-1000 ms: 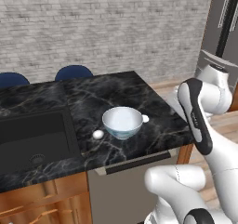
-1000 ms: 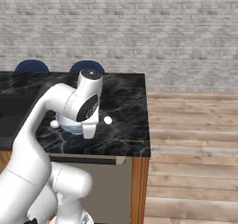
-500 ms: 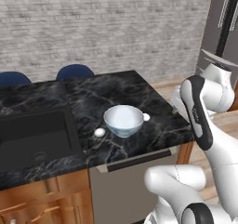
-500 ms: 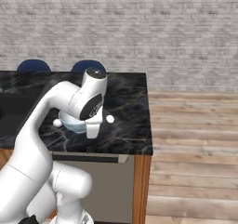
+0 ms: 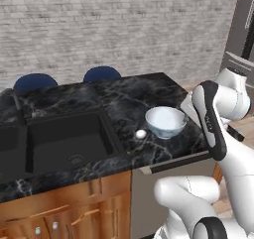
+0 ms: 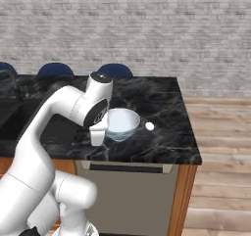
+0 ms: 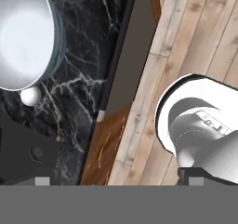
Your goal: Gather the eggs and milk located in the vicinity of the sink area and place them right next to the bowl.
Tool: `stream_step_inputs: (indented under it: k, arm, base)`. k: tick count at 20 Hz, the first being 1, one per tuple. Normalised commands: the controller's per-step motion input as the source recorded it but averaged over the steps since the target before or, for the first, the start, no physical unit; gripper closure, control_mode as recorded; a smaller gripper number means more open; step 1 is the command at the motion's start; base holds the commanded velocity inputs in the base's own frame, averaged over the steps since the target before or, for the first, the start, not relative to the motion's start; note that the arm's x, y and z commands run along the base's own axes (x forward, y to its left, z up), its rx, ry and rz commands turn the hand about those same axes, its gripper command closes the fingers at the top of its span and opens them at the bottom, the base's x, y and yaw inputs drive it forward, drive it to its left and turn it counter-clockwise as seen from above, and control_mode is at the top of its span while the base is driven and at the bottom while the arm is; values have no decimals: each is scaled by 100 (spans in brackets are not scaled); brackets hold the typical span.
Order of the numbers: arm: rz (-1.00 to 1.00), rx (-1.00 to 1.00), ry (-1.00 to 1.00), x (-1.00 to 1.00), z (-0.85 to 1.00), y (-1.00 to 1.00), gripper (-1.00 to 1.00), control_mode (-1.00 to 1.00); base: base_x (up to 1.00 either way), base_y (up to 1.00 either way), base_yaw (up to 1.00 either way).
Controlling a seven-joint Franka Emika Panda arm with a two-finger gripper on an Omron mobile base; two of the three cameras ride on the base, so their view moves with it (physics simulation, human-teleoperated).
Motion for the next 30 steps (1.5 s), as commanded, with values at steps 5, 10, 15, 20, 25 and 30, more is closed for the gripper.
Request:
stream_step_inputs:
  k: [5,10,15,20,25,30]
  arm:
    - [0,0,0,0,0,0,-100,100]
    - [0,0,0,0,0,0,-100,100]
    - [0,0,0,0,0,0,-100,100]
    - [0,0,0,0,0,0,-100,100]
    - [0,0,0,0,0,0,-100,100]
    - [0,0,0,0,0,0,-100,100]
  base:
    - [-9,73,0]
    - [-1,74,0]
    - [-1,68,0]
    - [-2,67,0]
    - [-2,65,0]
    - [-1,65,0]
